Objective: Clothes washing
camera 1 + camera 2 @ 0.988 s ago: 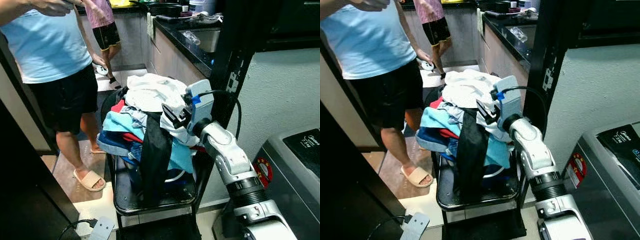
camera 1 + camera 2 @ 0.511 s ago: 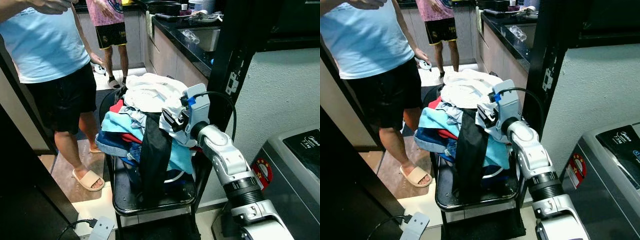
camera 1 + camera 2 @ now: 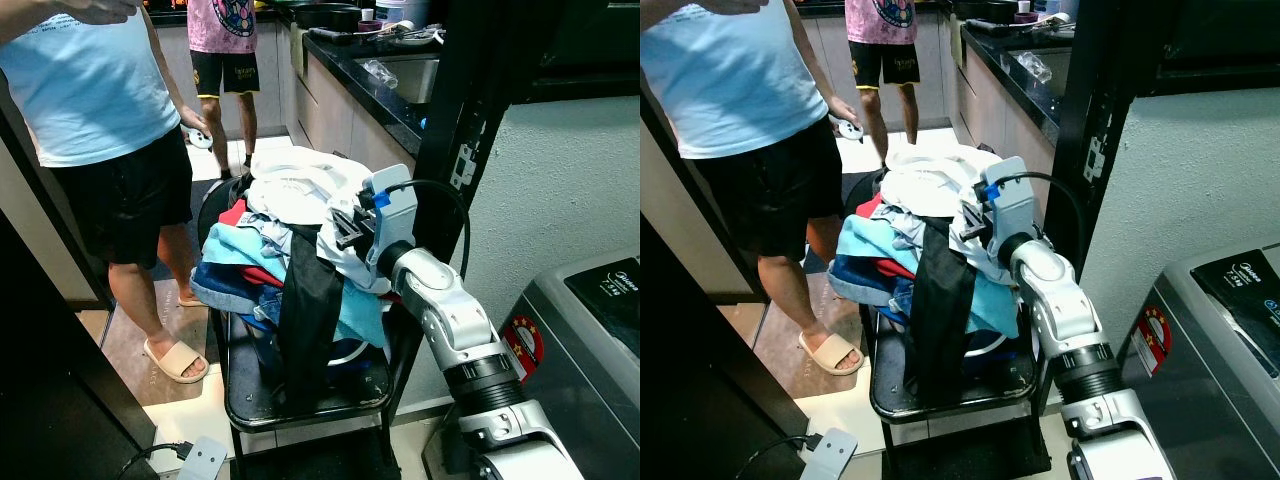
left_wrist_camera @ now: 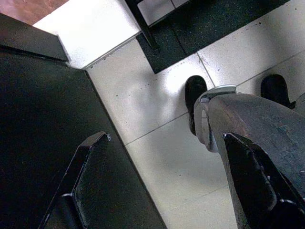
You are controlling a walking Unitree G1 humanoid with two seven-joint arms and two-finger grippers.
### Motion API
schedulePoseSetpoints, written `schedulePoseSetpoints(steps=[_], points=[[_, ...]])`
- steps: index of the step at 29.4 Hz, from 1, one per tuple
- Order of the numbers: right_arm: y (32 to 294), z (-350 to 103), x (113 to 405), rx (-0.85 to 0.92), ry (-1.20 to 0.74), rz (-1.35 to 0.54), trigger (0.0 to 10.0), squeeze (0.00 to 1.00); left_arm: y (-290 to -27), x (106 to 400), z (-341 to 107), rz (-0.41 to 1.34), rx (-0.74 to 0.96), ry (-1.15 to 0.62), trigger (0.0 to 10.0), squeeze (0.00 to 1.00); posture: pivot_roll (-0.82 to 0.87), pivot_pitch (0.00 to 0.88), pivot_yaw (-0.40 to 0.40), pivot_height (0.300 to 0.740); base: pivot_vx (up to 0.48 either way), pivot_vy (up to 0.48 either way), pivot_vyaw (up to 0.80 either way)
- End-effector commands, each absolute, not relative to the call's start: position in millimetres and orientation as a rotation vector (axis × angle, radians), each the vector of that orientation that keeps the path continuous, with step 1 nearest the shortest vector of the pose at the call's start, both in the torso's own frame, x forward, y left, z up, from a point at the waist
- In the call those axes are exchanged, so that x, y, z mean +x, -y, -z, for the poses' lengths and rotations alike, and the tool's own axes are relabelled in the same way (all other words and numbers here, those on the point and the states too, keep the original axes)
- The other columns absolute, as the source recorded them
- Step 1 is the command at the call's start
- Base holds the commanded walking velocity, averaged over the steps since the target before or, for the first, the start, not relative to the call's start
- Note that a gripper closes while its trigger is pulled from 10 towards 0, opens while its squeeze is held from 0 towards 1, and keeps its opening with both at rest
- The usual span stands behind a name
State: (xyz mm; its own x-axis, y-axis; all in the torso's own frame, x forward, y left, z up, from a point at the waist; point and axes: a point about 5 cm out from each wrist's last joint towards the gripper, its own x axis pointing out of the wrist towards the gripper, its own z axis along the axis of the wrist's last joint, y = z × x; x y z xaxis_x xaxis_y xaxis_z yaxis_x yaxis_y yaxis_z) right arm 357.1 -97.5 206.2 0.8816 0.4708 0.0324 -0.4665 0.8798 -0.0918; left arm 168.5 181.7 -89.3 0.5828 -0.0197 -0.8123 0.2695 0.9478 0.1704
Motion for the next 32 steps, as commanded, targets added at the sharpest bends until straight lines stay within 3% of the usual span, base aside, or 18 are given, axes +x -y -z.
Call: schedulePoseSetpoints(steps=[1,4,9,10,24,27,32], points=[[94.7,-215.1,356.2,-0.061,0.099,-0.505,0.0,0.0,-184.1,166.5,90.0,0.18,0.308,-0.948,10.0,0.0,0.09,0.031,-0.033,0.74,0.0,0.0,0.0],[89.6,-224.0,352.6,-0.031,0.156,-0.552,0.0,0.0,-184.0,166.3,90.1,0.182,0.31,-0.948,10.0,0.0,0.09,0.03,-0.034,0.74,0.0,0.0,0.0],[85.5,-273.7,344.0,0.197,0.386,-0.611,0.0,0.0,-183.6,167.5,89.7,0.184,0.312,-0.946,10.0,0.0,0.09,0.025,-0.04,0.74,0.0,0.0,0.0],[92.0,-297.3,342.2,0.299,0.473,-0.607,0.0,0.0,-182.7,167.6,89.7,0.186,0.311,-0.945,10.0,0.0,0.09,0.022,-0.043,0.74,0.0,0.0,0.0],[119.8,-378.6,326.5,0.591,0.749,-0.644,0.0,0.0,-181.7,168.1,89.7,0.181,0.305,-0.944,10.0,0.0,0.1,0.021,-0.044,0.74,0.0,0.0,0.0],[152.8,-421.9,315.2,0.744,0.902,-0.634,0.0,0.0,-182.0,168.9,89.4,0.176,0.302,-0.944,10.0,0.0,0.1,0.014,-0.045,0.74,0.0,0.0,0.0],[178.8,-444.6,304.7,0.798,1.005,-0.623,0.0,0.0,-182.3,169.7,89.0,0.173,0.299,-0.942,10.0,0.0,0.1,0.011,-0.044,0.74,0.0,0.0,0.0]])
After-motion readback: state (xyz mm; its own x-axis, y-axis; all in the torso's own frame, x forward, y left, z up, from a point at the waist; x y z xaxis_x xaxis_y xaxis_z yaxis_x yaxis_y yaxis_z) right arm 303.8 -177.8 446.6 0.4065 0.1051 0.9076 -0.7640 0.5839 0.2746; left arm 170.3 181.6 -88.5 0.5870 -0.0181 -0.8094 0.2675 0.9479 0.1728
